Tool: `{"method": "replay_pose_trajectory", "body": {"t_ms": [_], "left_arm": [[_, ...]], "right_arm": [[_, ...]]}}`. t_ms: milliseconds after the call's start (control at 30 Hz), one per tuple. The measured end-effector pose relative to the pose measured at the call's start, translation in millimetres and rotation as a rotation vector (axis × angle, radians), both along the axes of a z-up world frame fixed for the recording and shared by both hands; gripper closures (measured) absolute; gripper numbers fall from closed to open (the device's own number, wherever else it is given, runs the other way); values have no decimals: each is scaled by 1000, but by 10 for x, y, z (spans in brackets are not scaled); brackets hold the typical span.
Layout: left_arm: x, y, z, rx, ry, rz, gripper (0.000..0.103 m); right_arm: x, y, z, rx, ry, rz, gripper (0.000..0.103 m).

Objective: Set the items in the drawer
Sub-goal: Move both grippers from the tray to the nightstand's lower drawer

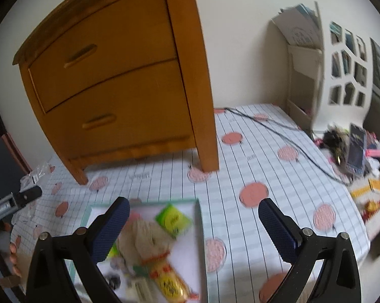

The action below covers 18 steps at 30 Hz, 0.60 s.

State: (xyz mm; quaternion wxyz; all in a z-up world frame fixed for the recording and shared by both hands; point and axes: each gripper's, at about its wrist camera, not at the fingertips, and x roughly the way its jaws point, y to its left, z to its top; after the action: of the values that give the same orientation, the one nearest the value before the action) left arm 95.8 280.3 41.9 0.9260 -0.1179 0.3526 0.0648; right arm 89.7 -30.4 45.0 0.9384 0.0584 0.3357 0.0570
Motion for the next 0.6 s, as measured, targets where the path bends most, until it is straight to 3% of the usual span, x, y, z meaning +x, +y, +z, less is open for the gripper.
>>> {"method": "replay_pose_trajectory", "body": {"t_ms": [133,300,433,600], "left_arm": [[316,103,100,1,0,-53,0],[569,326,285,39,-73,-4,0],[802,543,359,52,-76,4,0],[1013,793,467,-7,-116,-29,0]], "right_arm": [[314,86,48,11,-2,45,0],[725,213,125,-24,-2,96,0],[996,246,197,-30,-30,128,0],[1303,297,298,-56,-55,162,0]]}}
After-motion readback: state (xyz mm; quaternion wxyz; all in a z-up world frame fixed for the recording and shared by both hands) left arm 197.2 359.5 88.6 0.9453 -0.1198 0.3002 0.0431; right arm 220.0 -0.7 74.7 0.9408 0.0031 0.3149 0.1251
